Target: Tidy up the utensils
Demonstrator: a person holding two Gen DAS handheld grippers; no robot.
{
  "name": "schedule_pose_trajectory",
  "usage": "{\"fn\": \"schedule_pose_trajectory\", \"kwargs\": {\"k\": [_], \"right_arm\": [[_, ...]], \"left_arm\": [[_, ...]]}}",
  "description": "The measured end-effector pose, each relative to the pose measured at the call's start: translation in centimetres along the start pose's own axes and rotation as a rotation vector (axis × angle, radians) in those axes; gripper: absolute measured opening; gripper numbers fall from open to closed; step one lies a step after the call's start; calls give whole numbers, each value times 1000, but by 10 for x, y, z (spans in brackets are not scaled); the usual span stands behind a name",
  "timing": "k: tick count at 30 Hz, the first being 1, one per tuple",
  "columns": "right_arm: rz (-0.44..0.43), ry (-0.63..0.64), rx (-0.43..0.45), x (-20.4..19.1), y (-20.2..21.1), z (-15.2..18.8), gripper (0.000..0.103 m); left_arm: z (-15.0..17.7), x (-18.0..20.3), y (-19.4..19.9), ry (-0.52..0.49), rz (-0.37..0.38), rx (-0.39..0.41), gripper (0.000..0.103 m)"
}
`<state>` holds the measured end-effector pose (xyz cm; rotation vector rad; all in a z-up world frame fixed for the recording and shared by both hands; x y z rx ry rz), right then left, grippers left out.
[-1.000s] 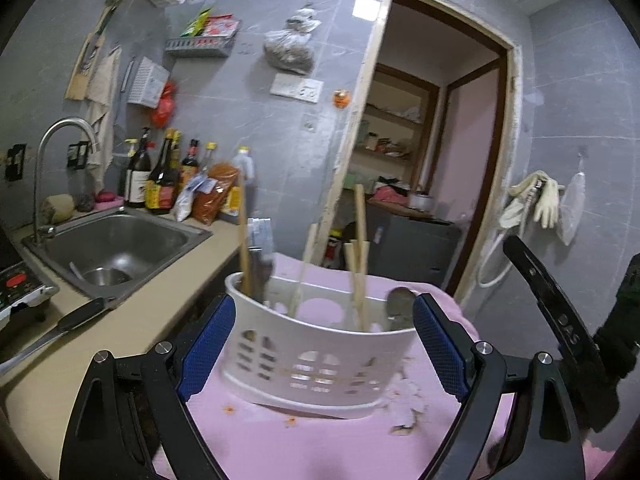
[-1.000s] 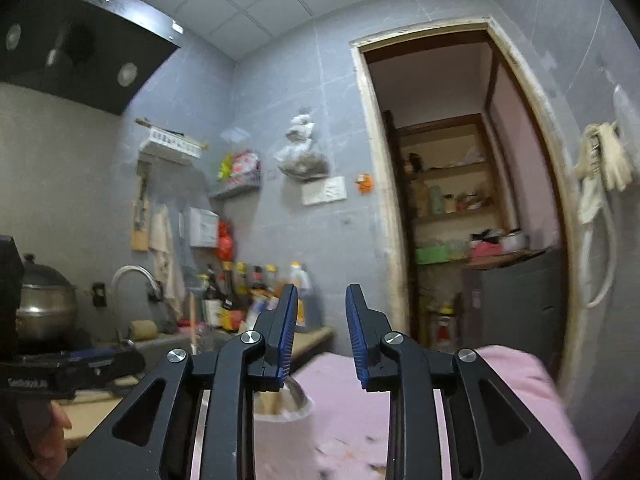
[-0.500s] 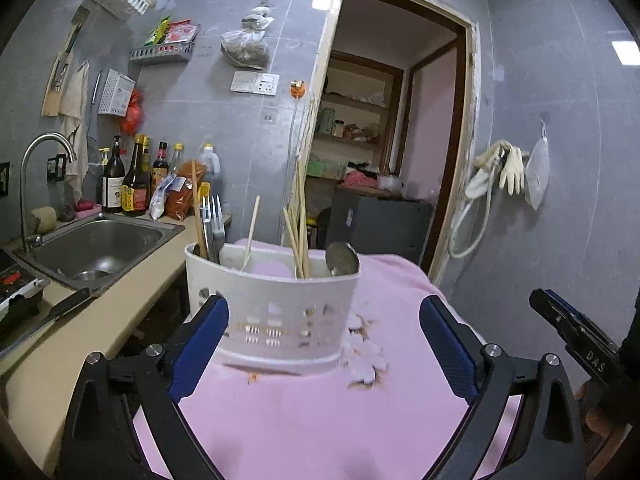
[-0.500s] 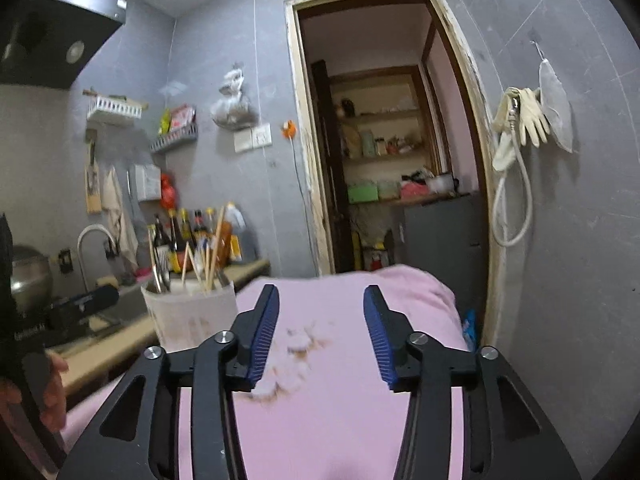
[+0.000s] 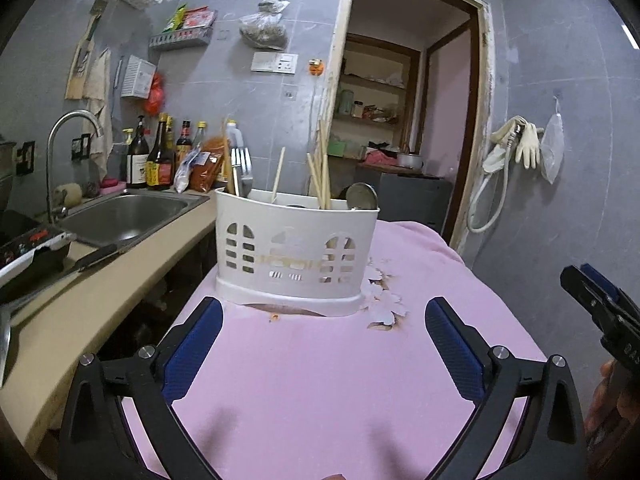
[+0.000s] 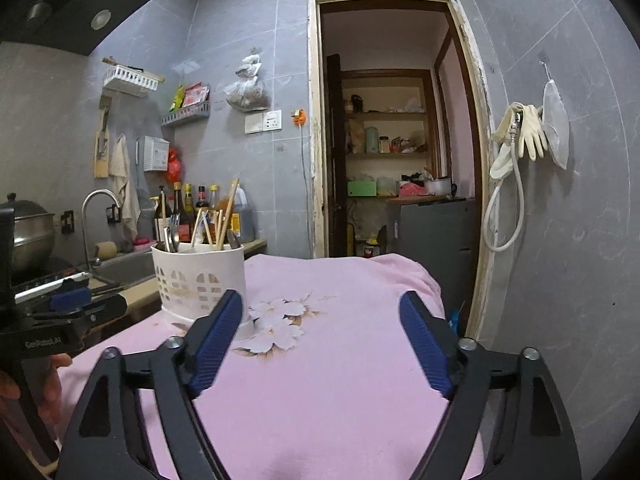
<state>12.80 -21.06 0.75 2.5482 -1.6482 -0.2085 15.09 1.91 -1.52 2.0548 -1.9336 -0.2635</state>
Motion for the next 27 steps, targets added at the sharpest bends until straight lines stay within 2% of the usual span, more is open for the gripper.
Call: {"fn": "schedule_pose_trajectory", "kwargs": {"k": [5,12,27], "right_arm": [[-5,-10,-4,0,-1,4,96],[4,-36,-21,5,-1,9,102],[13,-45,-35,7,-3,10,103]], "left_arm": [[0,-2,2,-14,-26,19,100],[1,-2,2,-25,-25,22,100],[2,-6,0,-10,-25,17,100]]}}
Point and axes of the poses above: each gripper's, at about its wrist camera, not at the fingertips, and y roughly against the way its jaws point, x to its right, z to its underside, the point moved 6 cm from there along -y, roughly the way its jaws point, and after that the axes turned 14 degrees about -z, right-handed, at the moved point
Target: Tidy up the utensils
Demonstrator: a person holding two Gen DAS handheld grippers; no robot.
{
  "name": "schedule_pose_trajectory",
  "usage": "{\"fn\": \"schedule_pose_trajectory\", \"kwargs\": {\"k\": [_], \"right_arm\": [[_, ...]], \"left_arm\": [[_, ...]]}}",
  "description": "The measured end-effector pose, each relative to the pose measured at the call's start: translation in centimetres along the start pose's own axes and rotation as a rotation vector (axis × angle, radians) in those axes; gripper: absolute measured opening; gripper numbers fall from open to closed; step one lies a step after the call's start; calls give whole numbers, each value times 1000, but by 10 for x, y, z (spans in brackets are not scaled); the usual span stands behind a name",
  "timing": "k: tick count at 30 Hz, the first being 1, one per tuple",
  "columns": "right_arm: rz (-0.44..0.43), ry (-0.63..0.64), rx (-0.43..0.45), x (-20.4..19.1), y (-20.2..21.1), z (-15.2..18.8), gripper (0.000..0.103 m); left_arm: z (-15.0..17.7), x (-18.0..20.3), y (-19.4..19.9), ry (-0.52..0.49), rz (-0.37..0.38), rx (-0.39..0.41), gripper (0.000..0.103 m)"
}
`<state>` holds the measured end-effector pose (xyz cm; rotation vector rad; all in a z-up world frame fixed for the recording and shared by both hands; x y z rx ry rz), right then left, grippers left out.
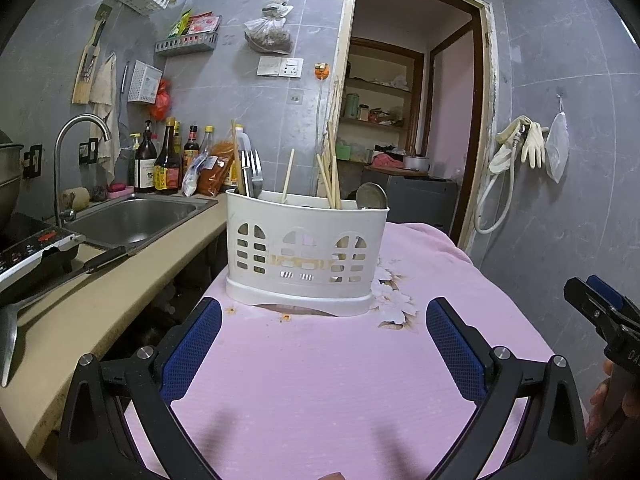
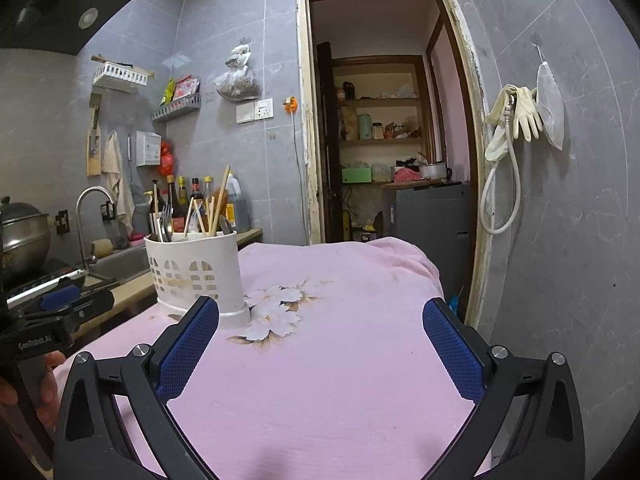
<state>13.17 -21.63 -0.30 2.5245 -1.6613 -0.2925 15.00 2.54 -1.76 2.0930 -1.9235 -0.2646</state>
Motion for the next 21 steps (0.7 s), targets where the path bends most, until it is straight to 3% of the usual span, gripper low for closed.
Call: {"fn": "schedule_pose_trajectory", "kwargs": {"k": [21], "right_arm": [[-7,-3,-10,-3,-4,2,103]], "left_arm": [[2,-4,1,6,-1,0,100]]}}
Point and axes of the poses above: each gripper's, at about its wrist camera, not at the fingertips, and y roughly against the way its jaws point, x to its right, z to its underside, the point moved 6 cm from there along -y, roughly the way its jaws point, and after that the axes turned 14 degrees about -z, right-handed, at the moved point
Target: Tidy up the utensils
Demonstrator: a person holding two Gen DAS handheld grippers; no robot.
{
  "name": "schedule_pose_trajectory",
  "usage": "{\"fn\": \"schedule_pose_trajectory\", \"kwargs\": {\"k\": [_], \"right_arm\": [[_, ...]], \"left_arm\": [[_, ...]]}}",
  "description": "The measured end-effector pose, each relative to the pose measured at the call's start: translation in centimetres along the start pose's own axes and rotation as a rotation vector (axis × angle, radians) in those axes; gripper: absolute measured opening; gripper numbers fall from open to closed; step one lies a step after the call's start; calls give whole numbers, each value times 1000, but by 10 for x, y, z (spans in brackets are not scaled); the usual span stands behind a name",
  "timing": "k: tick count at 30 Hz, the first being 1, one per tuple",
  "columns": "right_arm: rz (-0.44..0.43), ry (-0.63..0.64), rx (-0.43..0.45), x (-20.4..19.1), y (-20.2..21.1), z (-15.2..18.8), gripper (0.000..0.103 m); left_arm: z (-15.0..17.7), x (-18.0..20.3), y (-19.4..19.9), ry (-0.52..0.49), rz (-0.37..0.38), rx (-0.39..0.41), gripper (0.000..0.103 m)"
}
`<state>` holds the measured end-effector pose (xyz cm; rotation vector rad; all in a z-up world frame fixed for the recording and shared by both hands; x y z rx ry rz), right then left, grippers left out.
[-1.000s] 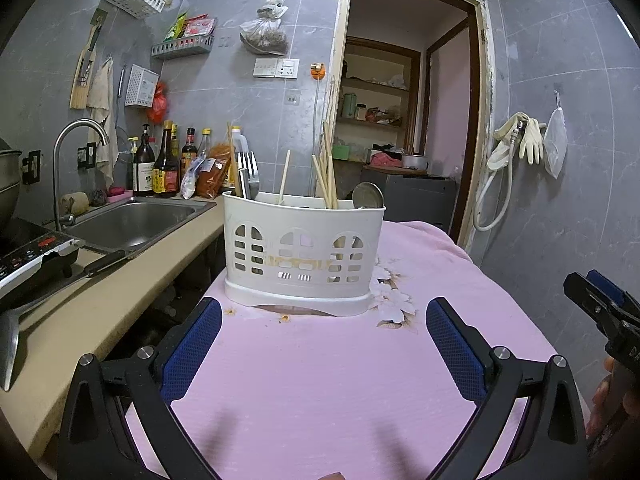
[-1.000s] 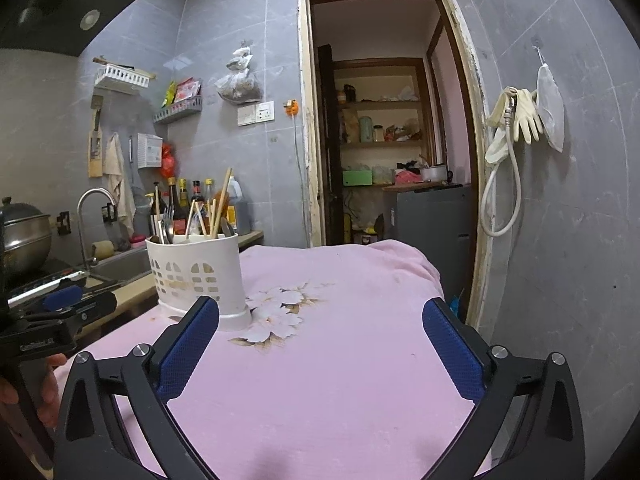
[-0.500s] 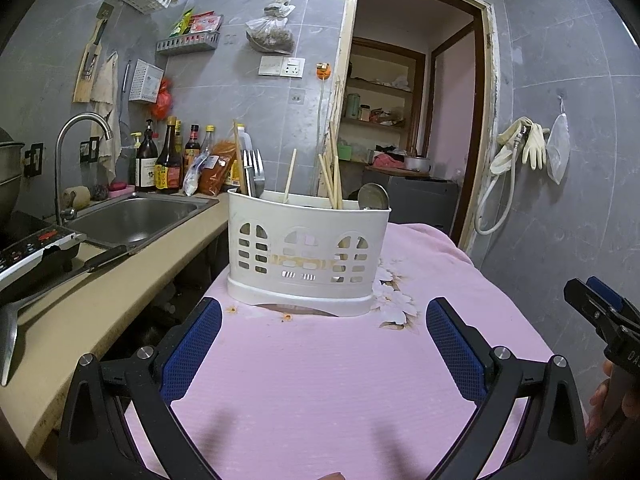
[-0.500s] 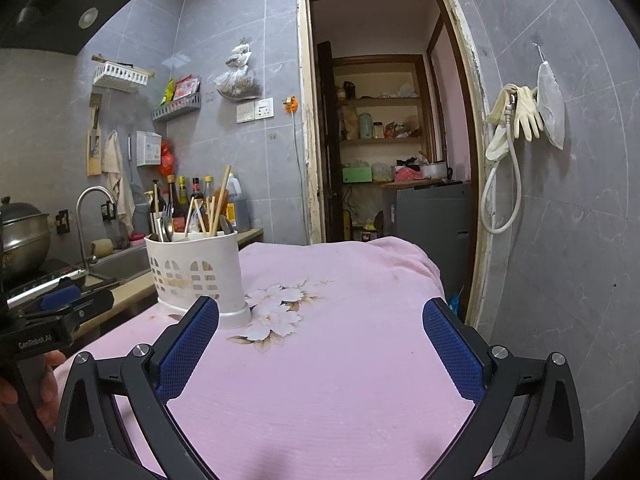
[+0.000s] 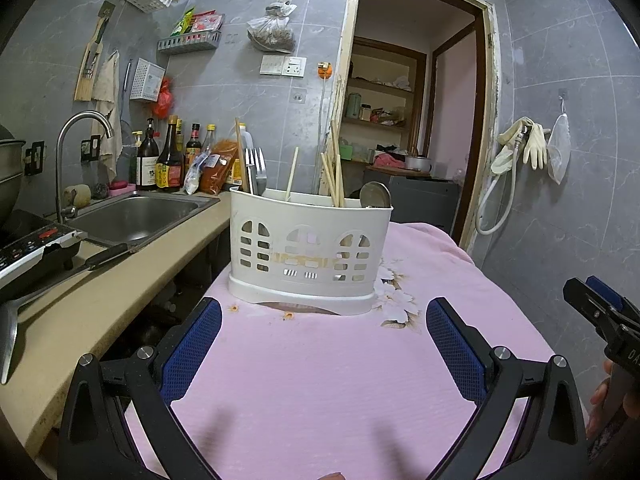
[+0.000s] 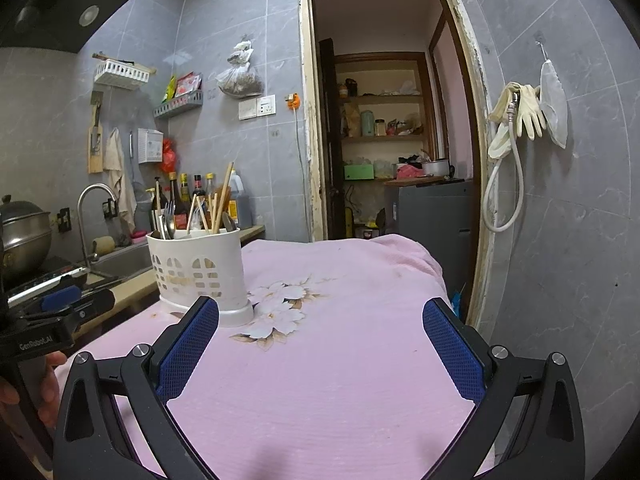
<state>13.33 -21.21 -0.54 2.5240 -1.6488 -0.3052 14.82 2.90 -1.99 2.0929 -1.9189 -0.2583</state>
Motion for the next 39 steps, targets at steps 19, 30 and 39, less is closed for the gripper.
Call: {"fn": "schedule_pose_trajectory", "kwargs": {"k": [19,30,39], "right_arm": [[1,-12,-3,1,-3,4,103],[-6,-12,-14,1,-3,5,103],[-7,-14,-18,1,-3,5,103]], "left_arm": [[3,0,-3,-2,1,-13,100],[4,-2,-4,-2,0,-15,100],[4,-2,-4,-2,0,-15,100]]}}
Point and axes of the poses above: each gripper's, at about its wrist camera, not at the fingertips, and y roughly against the way its jaws point, x to its right, z to its underside, the point moved 6 cm from there along -y, roughly the way its jaws point, and after that the axes turned 14 degrees about -z, right-handed, at the moved point
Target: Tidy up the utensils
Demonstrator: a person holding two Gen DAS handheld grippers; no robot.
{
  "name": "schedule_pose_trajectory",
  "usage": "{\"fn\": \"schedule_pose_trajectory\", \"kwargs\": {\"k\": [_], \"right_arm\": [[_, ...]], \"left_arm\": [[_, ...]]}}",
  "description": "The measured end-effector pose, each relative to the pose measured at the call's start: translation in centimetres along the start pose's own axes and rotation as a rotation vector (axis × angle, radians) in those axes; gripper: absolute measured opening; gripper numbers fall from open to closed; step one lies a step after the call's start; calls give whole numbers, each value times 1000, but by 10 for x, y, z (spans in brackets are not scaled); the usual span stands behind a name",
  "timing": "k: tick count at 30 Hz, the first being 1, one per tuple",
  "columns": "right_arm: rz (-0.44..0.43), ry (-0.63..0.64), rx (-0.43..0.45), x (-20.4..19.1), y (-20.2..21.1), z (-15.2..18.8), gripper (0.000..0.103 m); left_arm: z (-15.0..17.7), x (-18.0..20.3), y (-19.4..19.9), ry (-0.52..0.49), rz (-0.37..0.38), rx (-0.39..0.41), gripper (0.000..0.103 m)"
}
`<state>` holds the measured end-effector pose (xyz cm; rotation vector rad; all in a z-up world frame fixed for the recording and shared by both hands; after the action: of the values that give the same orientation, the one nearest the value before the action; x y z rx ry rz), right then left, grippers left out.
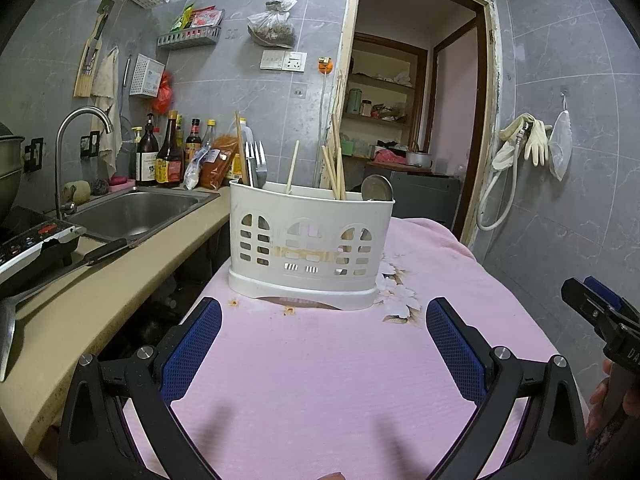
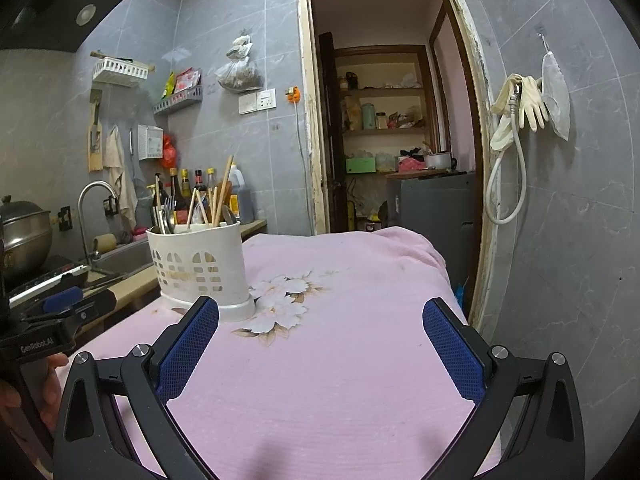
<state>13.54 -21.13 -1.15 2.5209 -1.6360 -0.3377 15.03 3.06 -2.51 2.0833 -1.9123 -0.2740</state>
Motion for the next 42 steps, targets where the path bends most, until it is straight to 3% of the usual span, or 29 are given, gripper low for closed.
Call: {"fn": "schedule_pose_trajectory", "kwargs": {"k": [22,29,42], "right_arm": [[-1,1,0,-3,0,0,103],[0,1,-1,-4,0,1,103],[-4,2,-6,-5,0,4,103]], "left_arm": [[2,-2,-1,4,0,1,100],[0,0,3,-32,-65,49,100],[3,4,1,-39,-56,38,100]]}}
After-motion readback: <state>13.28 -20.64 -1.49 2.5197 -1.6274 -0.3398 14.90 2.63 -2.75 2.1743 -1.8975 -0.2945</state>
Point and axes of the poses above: each gripper's, at about its wrist camera, not at the fingertips, and y roughly against the way its jaws point, x to its right, z to its underside, the point moved 6 cm from there along -y, roughly the way its jaws point, and after that the axes turned 14 degrees about -z, right-handed, at the moved point
